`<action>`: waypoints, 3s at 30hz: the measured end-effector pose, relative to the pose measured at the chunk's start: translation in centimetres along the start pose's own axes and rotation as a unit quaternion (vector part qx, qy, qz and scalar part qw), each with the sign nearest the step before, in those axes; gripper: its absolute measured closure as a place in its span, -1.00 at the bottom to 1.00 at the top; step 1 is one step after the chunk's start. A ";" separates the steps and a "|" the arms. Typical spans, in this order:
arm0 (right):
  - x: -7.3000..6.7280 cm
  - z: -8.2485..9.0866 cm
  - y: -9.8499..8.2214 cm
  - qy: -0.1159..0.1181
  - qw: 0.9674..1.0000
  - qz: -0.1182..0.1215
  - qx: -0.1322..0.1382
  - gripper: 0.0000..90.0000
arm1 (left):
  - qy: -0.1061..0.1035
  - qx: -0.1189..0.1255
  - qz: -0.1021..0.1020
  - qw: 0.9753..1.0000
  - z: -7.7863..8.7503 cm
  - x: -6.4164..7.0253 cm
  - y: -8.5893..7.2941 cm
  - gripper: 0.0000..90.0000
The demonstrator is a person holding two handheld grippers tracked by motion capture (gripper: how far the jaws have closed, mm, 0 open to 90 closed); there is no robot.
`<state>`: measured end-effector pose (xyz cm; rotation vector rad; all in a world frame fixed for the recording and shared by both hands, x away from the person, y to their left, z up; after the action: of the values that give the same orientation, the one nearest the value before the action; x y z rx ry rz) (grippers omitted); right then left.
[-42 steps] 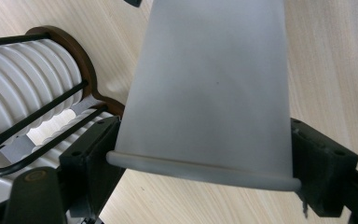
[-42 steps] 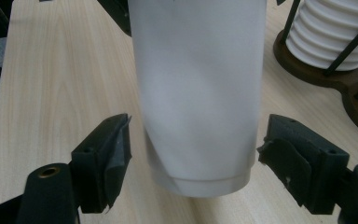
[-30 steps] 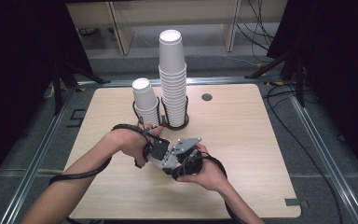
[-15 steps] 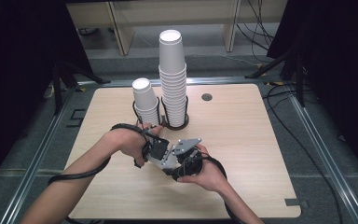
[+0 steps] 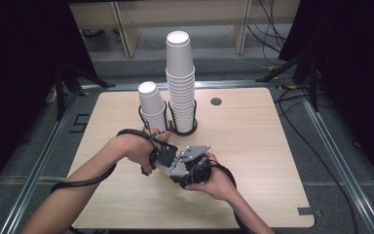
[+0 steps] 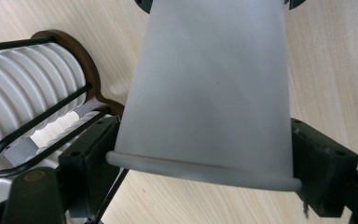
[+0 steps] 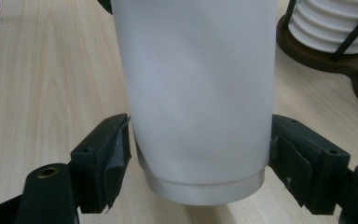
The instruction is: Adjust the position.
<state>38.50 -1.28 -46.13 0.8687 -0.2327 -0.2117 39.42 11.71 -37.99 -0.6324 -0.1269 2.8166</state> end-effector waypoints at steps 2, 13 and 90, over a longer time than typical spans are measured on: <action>0.0 0.0 0.0 0.004 1.000 -0.007 0.000 -0.45 | 0.001 0.003 0.002 1.000 0.0 0.0 0.1 -0.60; -0.1 -0.2 -0.1 -0.004 1.000 -0.011 0.004 -0.43 | -0.004 0.004 0.006 1.000 0.1 0.0 0.3 -0.60; 2.6 7.1 -5.2 -0.243 0.951 -0.106 0.158 -0.39 | -0.062 0.511 0.542 0.665 -3.8 1.7 -4.4 -0.91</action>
<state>38.43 -10.46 -45.43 1.1531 -0.6474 -0.6050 40.56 16.51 -41.52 -0.1786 2.3269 3.0222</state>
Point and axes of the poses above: each handheld gripper's, and its own axes: z roughly backward along the jaws, y roughly out of its top, x roughly to its right, the point moved 2 cm from there along -z, roughly forward along the jaws, and after that the axes turned 10 degrees about z, right-handed, at the moved point
